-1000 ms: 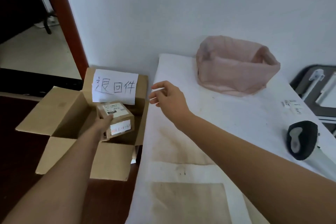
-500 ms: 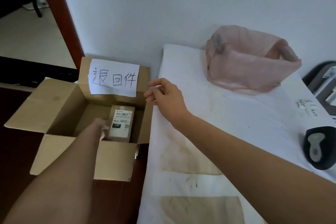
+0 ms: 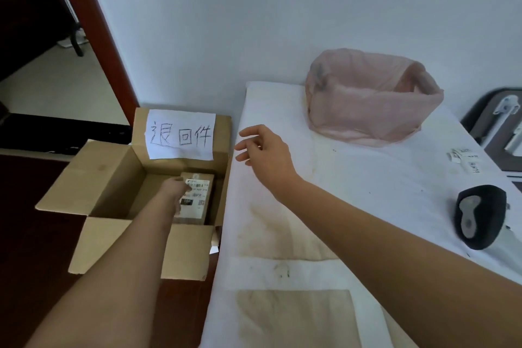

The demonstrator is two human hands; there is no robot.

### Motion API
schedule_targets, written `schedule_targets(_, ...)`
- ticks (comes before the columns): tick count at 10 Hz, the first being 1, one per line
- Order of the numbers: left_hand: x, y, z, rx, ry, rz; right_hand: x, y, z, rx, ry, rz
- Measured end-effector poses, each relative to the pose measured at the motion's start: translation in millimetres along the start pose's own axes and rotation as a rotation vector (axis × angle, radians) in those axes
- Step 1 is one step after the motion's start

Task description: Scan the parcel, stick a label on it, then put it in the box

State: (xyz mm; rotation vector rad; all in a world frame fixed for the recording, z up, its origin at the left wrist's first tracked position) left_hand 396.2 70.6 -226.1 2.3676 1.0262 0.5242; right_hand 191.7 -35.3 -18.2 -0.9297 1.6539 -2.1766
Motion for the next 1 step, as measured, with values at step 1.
schedule_targets(1, -9.8, 25.0, -50.9, -0.115, -0.021, -0.037, 18.6, -3.7, -6.3, 0.004, 0.053, 0.025)
Point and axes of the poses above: each hand's wrist, its own z-axis towards the middle knuckle, its own x-axis out of the back of the hand, y = z × x, the point moved 8 cm from there along z, towards the middle knuckle, and after that the axes turned 12 degrees about x, right-handed, at the moved point
